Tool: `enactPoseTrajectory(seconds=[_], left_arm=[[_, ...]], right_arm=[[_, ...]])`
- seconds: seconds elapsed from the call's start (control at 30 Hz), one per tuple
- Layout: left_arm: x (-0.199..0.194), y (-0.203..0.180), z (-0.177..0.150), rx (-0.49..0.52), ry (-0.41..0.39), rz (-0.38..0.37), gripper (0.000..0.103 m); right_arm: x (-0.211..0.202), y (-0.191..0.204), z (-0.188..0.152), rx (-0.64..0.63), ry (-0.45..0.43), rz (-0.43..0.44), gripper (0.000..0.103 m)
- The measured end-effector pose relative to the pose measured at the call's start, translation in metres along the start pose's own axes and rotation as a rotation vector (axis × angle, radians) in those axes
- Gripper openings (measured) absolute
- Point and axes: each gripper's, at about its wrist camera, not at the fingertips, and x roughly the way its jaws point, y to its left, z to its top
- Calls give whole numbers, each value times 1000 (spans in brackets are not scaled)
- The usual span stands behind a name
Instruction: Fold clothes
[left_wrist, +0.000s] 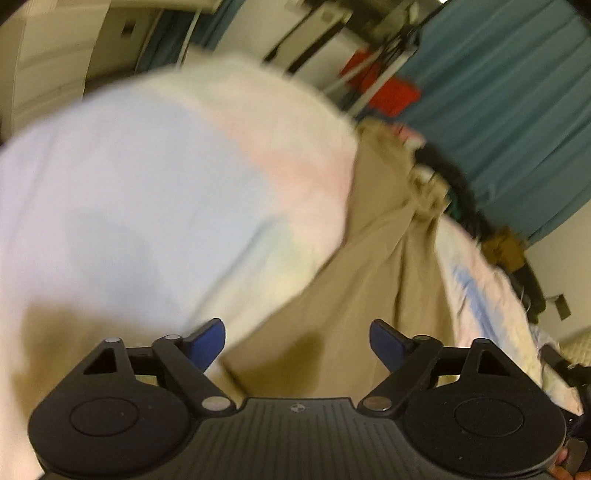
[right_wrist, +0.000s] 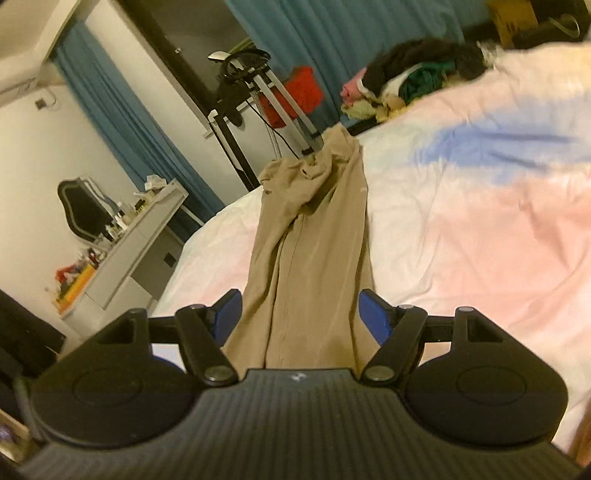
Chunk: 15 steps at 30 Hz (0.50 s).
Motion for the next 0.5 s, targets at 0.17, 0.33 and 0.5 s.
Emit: enactPoseTrajectory(seconds=[0.17,0.33,0.5], left_arm=[[11,16,1,-79,43,36,64],[4,31,0,-124,30,89,22],[-4,43,-2,-190,26,87,22]], right_arm=[[1,4,-3,-41,2,-7,73],[2,5,-6,-57,13,-15,73],[6,-8,-6,19,39,-38,73]])
